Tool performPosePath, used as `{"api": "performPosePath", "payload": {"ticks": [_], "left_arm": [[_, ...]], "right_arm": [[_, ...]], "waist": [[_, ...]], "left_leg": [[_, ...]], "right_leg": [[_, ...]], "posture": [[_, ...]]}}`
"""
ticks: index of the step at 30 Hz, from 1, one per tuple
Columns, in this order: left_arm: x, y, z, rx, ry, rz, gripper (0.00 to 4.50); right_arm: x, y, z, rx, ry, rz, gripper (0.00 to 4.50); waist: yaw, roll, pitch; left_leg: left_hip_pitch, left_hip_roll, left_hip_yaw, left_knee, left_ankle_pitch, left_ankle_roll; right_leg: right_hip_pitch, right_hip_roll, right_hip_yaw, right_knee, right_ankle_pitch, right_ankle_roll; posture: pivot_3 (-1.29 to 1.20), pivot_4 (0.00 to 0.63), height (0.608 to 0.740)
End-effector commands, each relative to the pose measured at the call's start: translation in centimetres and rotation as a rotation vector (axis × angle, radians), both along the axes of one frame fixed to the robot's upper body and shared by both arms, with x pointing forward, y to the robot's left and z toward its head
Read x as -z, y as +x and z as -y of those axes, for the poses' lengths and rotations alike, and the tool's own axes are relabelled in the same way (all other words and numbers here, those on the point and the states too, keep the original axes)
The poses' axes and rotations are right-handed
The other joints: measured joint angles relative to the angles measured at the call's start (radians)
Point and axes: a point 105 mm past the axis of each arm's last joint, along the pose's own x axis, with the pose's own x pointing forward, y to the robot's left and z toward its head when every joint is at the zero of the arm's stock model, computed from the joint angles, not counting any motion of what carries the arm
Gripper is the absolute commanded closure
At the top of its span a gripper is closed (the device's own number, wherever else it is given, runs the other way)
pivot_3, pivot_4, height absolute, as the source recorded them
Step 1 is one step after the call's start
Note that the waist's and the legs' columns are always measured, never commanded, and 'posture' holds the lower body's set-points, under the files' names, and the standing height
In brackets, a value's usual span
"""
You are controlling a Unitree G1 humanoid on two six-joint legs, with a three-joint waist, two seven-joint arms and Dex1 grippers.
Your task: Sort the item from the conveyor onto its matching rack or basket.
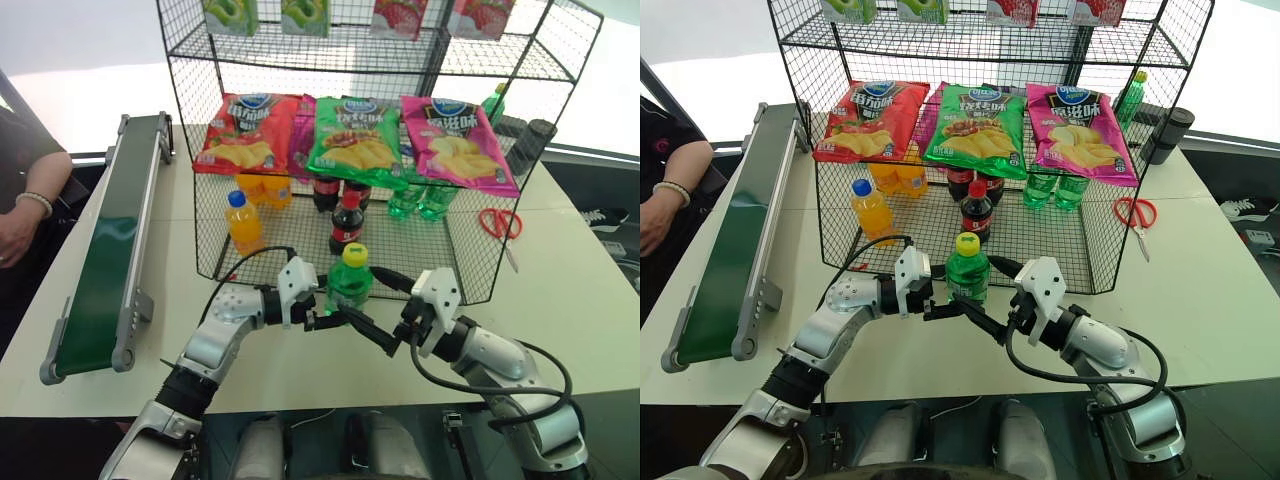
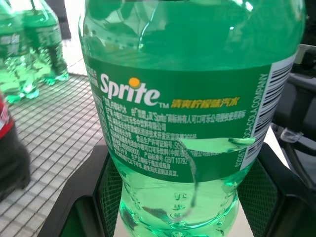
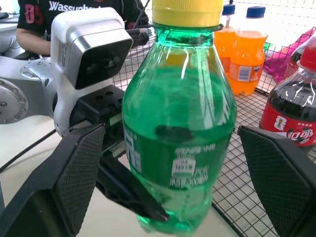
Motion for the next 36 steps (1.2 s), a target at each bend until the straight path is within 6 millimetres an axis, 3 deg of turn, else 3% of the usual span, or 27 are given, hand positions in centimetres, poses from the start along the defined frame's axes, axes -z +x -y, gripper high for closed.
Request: {"api": "performPosePath", "payload": {"ticks": [1,6,11,13,16,17,19,24,28,36], "left_arm": [[-1.9,0.2,0.8,0.043,-0.030,0.098,1.84],[-2.2,0.2,1.0,0.055,-0.037,0.115,1.84],[-2.2,-0.1,1.1,0.061,-0.049,0.107,1.84],[-2.1,-0.3,1.1,0.071,-0.054,0.089,1.84],[-2.1,-0.4,1.0,0.067,-0.068,0.055,0.31],[-2.1,-0.3,1.0,0.059,-0.068,0.059,0.03],[-2.0,0.1,0.6,0.021,-0.059,0.067,0.03],[-0.8,1.3,-2.0,-0.120,-0.014,0.055,0.03],[-1.0,2.1,-3.5,-0.235,-0.040,0.081,0.03],[-2.8,1.0,-3.3,-0.259,-0.129,0.115,0.03]], "right_arm": [[-1.1,-0.5,-1.1,-0.063,0.035,0.016,0.00],[-0.8,-0.2,-1.2,-0.067,0.051,-0.022,0.00],[-0.8,-0.4,-1.1,-0.075,0.077,-0.044,1.54],[-0.7,-0.4,-1.0,-0.073,0.079,-0.046,1.54],[-0.7,-0.3,-0.9,-0.066,0.079,-0.044,1.54],[-0.8,-0.3,-0.9,-0.062,0.080,-0.042,1.54],[-0.8,0.0,-0.6,-0.037,0.074,-0.026,1.54],[-1.1,2.1,2.3,0.164,0.042,0.053,1.54],[-1.3,3.7,5.1,0.347,0.013,0.111,1.54],[0.1,8.2,10.6,0.745,0.049,0.139,1.54]], "waist": [[0.000,0.000,0.000],[0.000,0.000,0.000],[0.000,0.000,0.000],[0.000,0.000,0.000],[0.000,0.000,0.000],[0.000,0.000,0.000],[0.000,0.000,0.000],[-0.002,0.000,0.000],[0.001,0.000,0.000],[-0.001,0.001,0.000]], "left_leg": [[0.000,0.000,0.000,0.000,0.000,0.000],[0.000,0.000,0.000,0.000,0.000,0.000],[0.000,0.000,0.000,0.001,0.000,0.000],[0.000,0.000,0.000,0.001,0.000,0.000],[0.000,0.000,0.000,0.001,0.000,0.000],[0.000,0.000,0.000,0.001,0.000,0.000],[0.000,0.000,0.000,0.001,0.000,0.000],[0.000,0.000,0.000,0.001,0.000,0.000],[0.000,0.001,0.000,0.001,0.000,0.000],[0.000,0.000,0.001,0.002,0.000,0.000]], "right_leg": [[0.000,0.000,0.000,0.000,0.000,0.000],[0.000,0.000,0.000,0.000,0.000,0.000],[0.000,0.000,0.000,0.000,0.000,0.000],[0.000,0.000,0.000,0.000,0.000,0.000],[0.000,0.000,0.000,0.000,0.000,0.000],[0.000,0.000,0.000,0.000,0.000,0.000],[0.001,0.000,0.000,0.000,0.000,0.000],[0.001,0.000,0.000,0.001,0.000,0.000],[0.000,0.000,0.000,0.001,0.000,0.000],[0.000,-0.001,0.000,0.002,0.000,0.000]], "posture": [[0.00,0.150,0.740],[0.00,0.150,0.740],[0.00,0.150,0.740],[0.00,0.150,0.740],[0.00,0.150,0.740],[0.00,0.150,0.740],[0.00,0.150,0.740],[0.00,0.150,0.740],[0.00,0.150,0.740],[0.00,0.150,0.740]]}}
